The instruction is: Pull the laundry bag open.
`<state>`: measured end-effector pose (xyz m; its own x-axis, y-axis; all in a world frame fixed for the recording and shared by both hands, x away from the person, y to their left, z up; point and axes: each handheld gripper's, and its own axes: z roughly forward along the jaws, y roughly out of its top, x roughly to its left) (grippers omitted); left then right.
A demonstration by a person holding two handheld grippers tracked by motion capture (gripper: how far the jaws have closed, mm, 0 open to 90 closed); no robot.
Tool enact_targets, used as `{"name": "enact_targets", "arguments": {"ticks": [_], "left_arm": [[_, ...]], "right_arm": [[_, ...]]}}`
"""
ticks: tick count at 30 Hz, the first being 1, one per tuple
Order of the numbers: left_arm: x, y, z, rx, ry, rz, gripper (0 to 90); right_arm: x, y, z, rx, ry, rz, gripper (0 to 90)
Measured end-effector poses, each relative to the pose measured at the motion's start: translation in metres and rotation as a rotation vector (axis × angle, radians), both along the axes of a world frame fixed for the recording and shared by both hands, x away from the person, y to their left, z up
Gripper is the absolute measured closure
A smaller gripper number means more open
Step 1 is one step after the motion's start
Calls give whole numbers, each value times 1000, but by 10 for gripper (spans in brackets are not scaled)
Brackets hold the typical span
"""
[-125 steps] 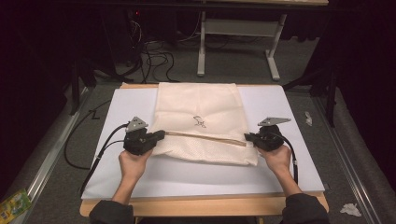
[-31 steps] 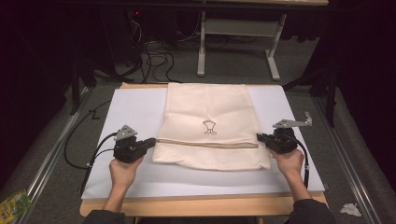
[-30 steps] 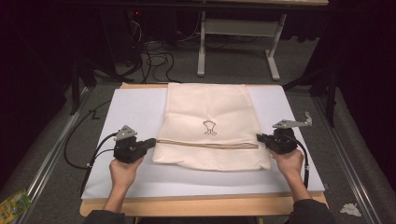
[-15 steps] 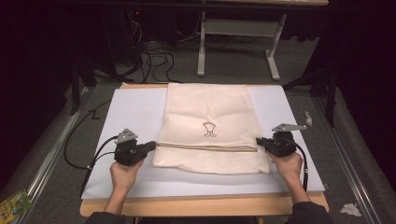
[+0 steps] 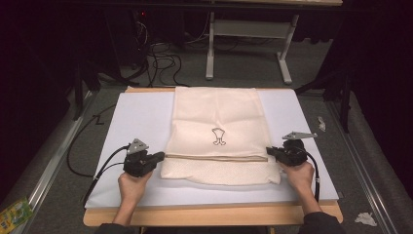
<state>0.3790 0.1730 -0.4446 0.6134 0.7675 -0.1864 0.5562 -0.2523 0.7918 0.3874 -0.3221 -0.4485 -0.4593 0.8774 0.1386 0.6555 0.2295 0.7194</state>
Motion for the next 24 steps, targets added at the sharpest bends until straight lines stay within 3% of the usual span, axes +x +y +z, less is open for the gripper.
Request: {"name": "enact_targets", "arguments": {"ticks": [11, 14, 24], "left_arm": [[2, -2, -8, 27, 26, 10, 858], [2, -1, -8, 39, 12, 20, 845], [2, 2, -5, 13, -17, 23, 762]], "right_arm": [[1, 2, -12, 0, 23, -11, 846], [1, 2, -13, -5, 26, -18, 809], [-1, 2, -12, -7, -3, -38, 681]]}}
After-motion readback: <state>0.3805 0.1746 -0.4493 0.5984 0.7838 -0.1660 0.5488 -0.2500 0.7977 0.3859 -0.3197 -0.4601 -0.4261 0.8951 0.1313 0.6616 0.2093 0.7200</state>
